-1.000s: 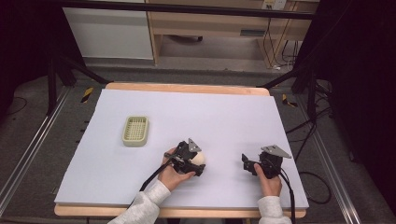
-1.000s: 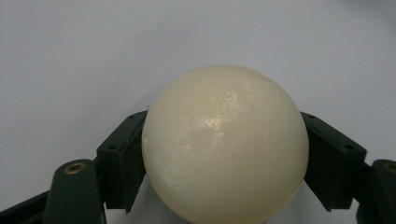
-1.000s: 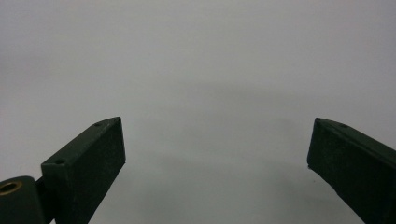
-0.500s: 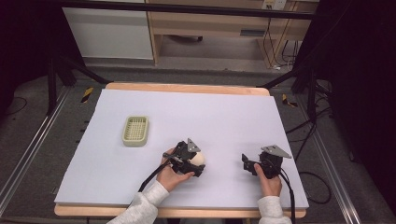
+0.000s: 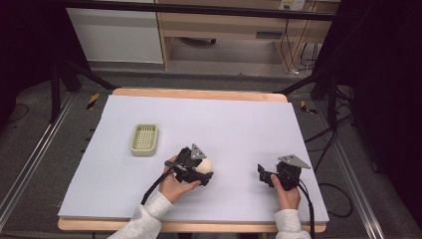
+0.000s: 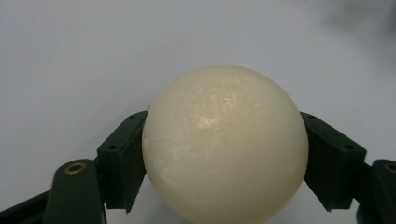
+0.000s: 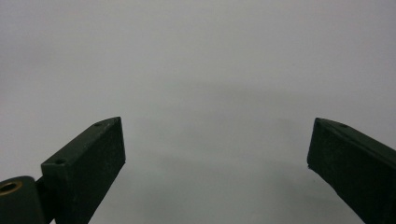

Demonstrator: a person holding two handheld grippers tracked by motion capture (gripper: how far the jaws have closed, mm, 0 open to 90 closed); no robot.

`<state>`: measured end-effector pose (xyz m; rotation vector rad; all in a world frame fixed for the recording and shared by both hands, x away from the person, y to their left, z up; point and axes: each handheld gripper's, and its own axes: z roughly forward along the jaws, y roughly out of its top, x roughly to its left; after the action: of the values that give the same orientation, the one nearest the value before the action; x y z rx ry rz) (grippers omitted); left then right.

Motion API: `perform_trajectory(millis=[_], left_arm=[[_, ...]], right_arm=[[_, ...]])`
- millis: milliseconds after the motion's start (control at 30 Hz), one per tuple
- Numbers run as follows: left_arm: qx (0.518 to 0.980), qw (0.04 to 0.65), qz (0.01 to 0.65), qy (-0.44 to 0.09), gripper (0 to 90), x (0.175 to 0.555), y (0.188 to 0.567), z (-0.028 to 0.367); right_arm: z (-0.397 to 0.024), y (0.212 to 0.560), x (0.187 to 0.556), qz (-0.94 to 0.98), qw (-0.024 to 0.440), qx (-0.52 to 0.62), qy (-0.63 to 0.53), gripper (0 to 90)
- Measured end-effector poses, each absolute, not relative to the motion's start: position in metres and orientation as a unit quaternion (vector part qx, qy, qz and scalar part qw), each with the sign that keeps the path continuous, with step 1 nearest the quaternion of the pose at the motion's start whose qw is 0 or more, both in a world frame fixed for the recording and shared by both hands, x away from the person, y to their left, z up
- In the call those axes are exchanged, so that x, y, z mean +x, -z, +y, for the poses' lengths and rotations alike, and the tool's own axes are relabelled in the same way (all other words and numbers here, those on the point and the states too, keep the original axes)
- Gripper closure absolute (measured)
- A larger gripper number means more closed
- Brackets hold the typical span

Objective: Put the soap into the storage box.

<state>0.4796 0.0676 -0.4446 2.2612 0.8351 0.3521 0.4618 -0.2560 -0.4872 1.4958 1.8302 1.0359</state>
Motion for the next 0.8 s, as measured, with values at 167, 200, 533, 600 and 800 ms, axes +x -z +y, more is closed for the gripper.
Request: perform_trajectory(millis=[167,200,533,600,800], left_arm=[[0.867,0.352,0.325,-0.138,24.0,0.478,0.440,0.073],[0.867,0.352,0.325,-0.138,23.9,0.478,0.440,0.074],[0.860,0.357,0.335,-0.143,24.0,0.481,0.431,0.089],[0.859,0.358,0.337,-0.144,24.0,0.481,0.430,0.091],[0.854,0.359,0.346,-0.149,24.0,0.483,0.425,0.103]], right_arm=[[-0.256,0.487,0.462,0.681,0.278,0.557,-0.385,4.6],[-0.256,0.487,0.462,0.682,0.278,0.557,-0.385,4.6],[-0.256,0.487,0.462,0.682,0.277,0.557,-0.385,4.6],[-0.256,0.487,0.462,0.682,0.277,0.556,-0.385,4.6],[-0.256,0.487,0.462,0.682,0.277,0.556,-0.385,4.6]])
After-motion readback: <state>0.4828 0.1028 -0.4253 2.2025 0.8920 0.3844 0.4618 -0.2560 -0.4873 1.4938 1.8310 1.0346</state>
